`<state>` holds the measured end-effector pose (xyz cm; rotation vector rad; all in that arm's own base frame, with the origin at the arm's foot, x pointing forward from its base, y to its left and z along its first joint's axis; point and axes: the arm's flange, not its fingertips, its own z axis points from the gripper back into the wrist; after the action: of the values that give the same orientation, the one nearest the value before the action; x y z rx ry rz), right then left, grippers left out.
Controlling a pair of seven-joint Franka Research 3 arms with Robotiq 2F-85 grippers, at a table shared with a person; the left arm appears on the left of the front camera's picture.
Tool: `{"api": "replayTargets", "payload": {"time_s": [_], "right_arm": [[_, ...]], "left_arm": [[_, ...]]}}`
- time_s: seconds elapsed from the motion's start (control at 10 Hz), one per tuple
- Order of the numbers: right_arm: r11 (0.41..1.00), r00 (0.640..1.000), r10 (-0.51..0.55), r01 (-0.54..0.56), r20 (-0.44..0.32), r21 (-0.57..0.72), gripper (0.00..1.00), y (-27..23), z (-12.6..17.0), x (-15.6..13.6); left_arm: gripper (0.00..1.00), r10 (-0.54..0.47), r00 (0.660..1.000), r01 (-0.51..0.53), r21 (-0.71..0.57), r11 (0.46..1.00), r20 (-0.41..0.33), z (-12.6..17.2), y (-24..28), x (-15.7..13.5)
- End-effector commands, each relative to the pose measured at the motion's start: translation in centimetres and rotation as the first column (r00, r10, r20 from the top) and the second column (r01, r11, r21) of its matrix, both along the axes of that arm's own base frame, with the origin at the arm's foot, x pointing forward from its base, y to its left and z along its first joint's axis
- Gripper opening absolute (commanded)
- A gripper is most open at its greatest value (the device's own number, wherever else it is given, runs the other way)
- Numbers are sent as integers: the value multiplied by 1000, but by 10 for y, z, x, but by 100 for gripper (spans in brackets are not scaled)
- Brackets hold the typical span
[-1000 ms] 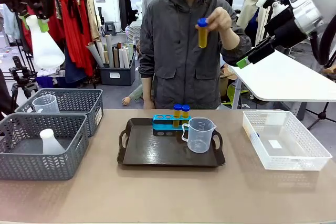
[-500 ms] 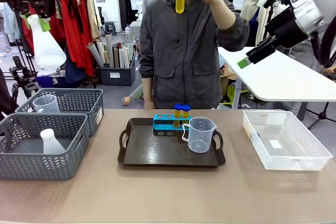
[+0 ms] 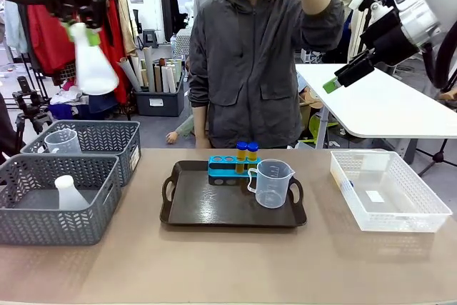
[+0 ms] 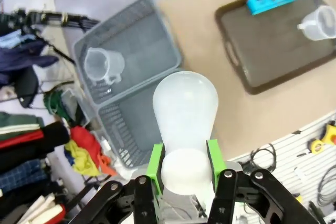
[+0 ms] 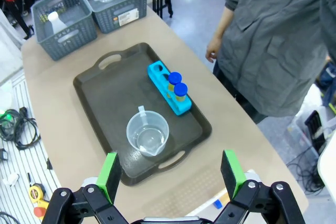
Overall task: Prepare the laboratory tools.
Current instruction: Pick up one Small flask and place it on the Handle tray.
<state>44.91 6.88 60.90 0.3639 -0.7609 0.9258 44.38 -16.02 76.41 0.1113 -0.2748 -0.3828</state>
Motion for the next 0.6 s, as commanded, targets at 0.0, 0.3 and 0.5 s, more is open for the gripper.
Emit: {"api": "replayTargets", "payload": {"time_s": [0.0, 0.3, 0.5], "right_arm": [[999, 1000, 6, -6, 0, 36, 100, 0, 2, 1], [999, 1000, 6, -6, 0, 36, 100, 0, 2, 1], [999, 1000, 6, -6, 0, 36, 100, 0, 2, 1]], "left_arm": [[0, -39, 999, 39, -16, 999, 34, 8, -31, 10], [0, -155, 988, 156, -31, 987, 14, -6, -81, 27], [0, -227, 974, 227, -24, 974, 13, -33, -121, 39]]}}
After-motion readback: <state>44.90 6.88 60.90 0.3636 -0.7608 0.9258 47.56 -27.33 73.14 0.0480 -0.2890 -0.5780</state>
